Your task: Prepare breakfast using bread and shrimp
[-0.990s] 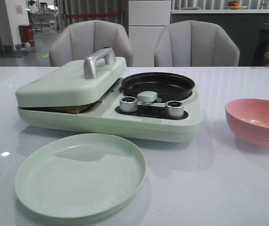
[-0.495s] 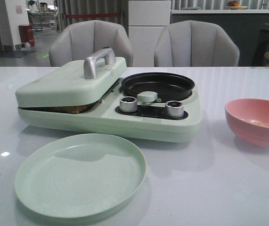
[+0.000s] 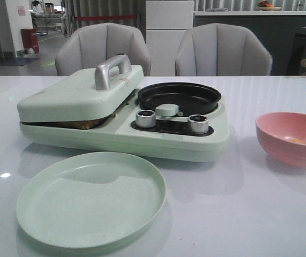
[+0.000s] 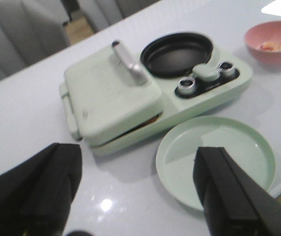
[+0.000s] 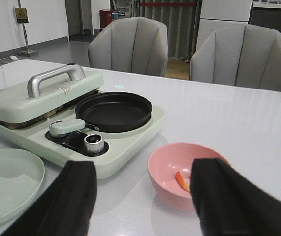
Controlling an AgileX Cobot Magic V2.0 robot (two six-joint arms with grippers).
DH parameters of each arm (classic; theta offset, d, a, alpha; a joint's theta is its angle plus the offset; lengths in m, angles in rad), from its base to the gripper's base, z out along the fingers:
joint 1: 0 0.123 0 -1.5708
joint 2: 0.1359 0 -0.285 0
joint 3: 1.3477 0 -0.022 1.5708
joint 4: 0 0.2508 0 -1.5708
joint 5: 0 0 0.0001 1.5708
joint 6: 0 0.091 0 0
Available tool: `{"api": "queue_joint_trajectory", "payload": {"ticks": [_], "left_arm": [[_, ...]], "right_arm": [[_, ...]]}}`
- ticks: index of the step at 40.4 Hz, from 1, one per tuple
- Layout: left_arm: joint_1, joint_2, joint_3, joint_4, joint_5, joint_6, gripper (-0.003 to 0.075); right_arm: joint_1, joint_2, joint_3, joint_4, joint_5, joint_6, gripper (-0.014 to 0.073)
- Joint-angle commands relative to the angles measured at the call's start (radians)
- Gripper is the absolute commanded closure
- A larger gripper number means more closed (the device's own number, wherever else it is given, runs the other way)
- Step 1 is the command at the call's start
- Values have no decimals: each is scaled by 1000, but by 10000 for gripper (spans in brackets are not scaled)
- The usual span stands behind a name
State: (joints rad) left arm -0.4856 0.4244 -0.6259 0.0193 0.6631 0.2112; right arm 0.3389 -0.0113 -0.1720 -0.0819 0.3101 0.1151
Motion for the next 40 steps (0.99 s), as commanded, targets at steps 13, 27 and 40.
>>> {"api": "queue_joint_trajectory", "payload": {"ticks": [13, 27, 40], "left_arm": [[-2, -309, 53, 60, -23, -394, 202], [-2, -449, 187, 48, -63, -427, 344], [-2, -449, 237, 48, -100, -427, 652]], "right_arm": [[-8, 12, -28, -17, -91, -5, 71], [-8, 12, -28, -17, -91, -5, 71], [-8, 12, -29, -17, -106, -5, 71]]}}
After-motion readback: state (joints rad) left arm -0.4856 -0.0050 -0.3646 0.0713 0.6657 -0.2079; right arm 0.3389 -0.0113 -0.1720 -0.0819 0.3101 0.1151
